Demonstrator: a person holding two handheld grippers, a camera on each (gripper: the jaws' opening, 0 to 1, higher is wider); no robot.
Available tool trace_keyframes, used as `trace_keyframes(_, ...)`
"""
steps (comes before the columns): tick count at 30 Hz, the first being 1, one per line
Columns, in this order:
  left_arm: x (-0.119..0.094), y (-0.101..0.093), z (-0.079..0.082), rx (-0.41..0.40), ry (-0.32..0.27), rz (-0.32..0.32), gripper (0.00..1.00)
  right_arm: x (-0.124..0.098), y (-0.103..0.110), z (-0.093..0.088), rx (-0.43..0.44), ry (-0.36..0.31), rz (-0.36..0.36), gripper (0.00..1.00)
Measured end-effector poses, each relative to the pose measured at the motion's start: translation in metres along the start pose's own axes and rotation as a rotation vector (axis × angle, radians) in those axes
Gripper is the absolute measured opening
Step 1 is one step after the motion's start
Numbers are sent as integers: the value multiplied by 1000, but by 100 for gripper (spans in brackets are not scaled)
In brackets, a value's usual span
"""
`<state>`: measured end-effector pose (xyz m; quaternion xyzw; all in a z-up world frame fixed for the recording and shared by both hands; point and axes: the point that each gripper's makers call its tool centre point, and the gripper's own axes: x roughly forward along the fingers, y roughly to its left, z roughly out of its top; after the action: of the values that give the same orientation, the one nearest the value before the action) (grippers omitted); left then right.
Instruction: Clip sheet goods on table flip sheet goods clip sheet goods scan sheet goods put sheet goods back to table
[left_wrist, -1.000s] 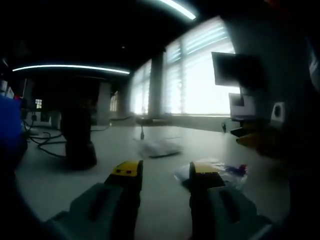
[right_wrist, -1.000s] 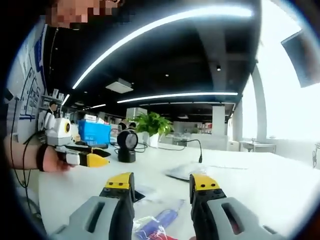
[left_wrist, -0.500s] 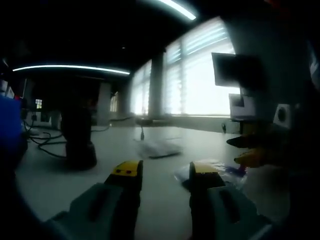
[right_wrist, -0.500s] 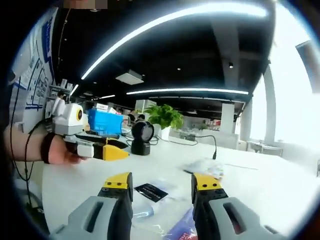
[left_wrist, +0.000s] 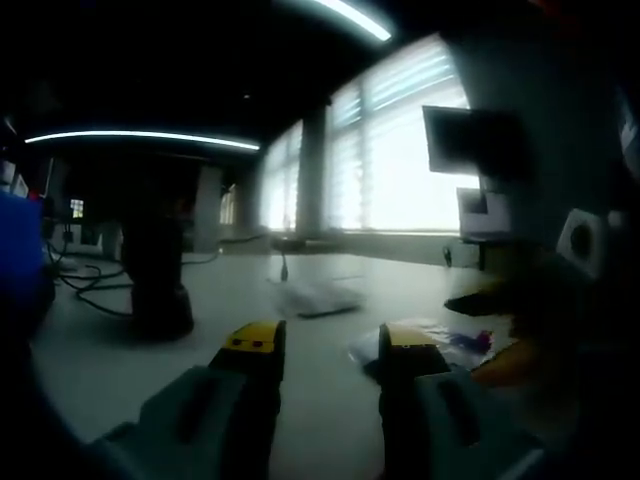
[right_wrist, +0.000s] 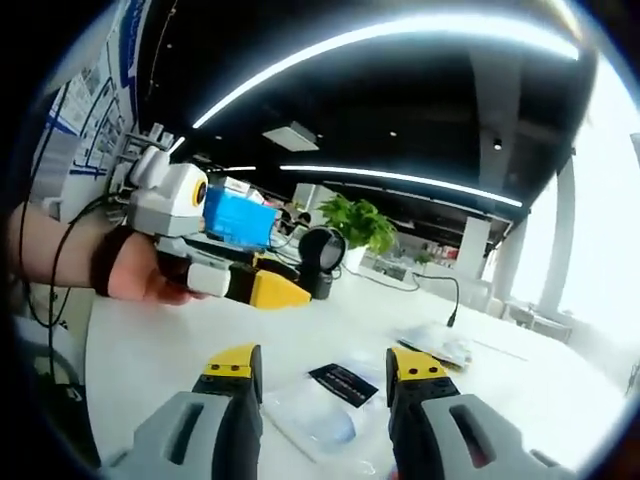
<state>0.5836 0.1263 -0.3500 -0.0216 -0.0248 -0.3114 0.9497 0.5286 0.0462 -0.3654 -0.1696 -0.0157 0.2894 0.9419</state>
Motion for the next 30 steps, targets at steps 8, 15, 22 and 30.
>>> trace_keyframes(8,-1,0,1,-1,-3,-2,30,7,18,-12,-67,56,31,47)
trace_keyframes(15,-1,0,1,-3,-6,-6,30,9,19,-21,-71,85,26,48)
trace_keyframes(22,-1,0,2,-5,-9,-9,30,11,16,-24,-64,96,4,46)
trace_keyframes(30,-1,0,3,-9,-11,-10,30,11,13,-30,-15,117,-2,37)
